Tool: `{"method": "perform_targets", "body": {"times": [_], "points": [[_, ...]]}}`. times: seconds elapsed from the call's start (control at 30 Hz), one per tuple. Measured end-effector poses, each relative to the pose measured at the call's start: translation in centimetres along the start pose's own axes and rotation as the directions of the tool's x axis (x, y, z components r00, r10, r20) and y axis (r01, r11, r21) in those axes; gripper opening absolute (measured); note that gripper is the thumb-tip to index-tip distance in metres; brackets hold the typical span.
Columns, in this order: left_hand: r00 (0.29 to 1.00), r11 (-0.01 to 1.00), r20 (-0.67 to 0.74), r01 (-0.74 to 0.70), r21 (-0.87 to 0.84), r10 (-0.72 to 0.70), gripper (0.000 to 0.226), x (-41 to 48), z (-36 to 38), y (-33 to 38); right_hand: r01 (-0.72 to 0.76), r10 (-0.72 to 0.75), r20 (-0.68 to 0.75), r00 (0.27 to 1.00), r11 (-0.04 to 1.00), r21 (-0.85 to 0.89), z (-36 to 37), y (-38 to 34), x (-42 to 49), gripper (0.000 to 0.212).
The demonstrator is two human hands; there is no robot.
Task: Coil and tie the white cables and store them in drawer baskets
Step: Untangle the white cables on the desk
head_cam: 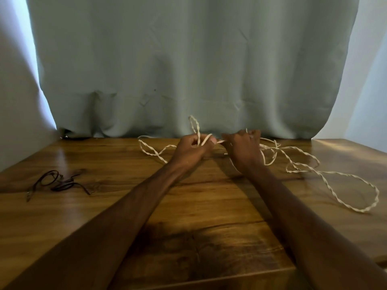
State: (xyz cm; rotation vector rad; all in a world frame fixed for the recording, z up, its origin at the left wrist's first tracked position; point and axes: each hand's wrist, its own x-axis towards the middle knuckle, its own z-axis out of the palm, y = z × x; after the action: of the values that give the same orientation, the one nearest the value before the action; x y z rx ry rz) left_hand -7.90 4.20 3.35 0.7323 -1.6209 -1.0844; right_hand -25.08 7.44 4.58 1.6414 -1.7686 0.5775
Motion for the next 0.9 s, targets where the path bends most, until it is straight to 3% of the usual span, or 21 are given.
{"method": "perform_targets", "body": {"times": [0.13,0.23,0.43,0.53,0.63,0.73,0.8,0.9], "points": [[0.995,0.981,0.021,-0.104,0.166,0.102,0.026,0.5,0.3,-1.0,0.065,-0.068,0.029,0.997,0.994,0.084,0.3,-1.1,0.1,0.023],[0.971,0.888,0.036,-0.23,0.398,0.235,0.018,0.4,-0.2,-1.1,0.065,-0.071,0.042,0.997,0.991,0.12,0.6,-0.9,0.1,0.024],[0.924,0.783,0.001,-0.324,0.531,0.381,0.016,0.6,-0.6,-0.8,0.154,-0.151,-0.029,0.988,0.972,0.179,1.4,-0.9,0.0,0.023],[0.93,0.814,0.007,-0.326,0.481,0.368,0.019,0.9,-1.0,-1.0,0.091,-0.086,-0.036,0.996,0.972,0.215,1.7,0.2,0.0,0.011],[0.949,0.928,-0.118,-0.253,0.273,0.293,0.019,1.3,-1.2,-0.6,-0.081,0.071,0.05,0.996,0.968,0.237,2.2,2.6,-0.3,0.02],[0.942,0.974,-0.252,-0.206,0.092,0.223,0.025,2.2,-2.4,0.3,-0.283,0.257,0.149,0.955,0.94,0.188,2.5,5.1,-0.6,0.022],[0.917,0.974,-0.33,-0.216,0.068,0.226,0.029,3.2,-4.1,0.4,-0.374,0.349,0.168,0.922,0.916,0.148,2.6,6.1,-0.6,0.018],[0.868,0.976,-0.446,-0.195,0.098,0.219,0.031,3.8,-5.6,-0.1,-0.432,0.432,0.065,0.9,0.858,0.278,2.6,6.6,-0.8,0.021]]}}
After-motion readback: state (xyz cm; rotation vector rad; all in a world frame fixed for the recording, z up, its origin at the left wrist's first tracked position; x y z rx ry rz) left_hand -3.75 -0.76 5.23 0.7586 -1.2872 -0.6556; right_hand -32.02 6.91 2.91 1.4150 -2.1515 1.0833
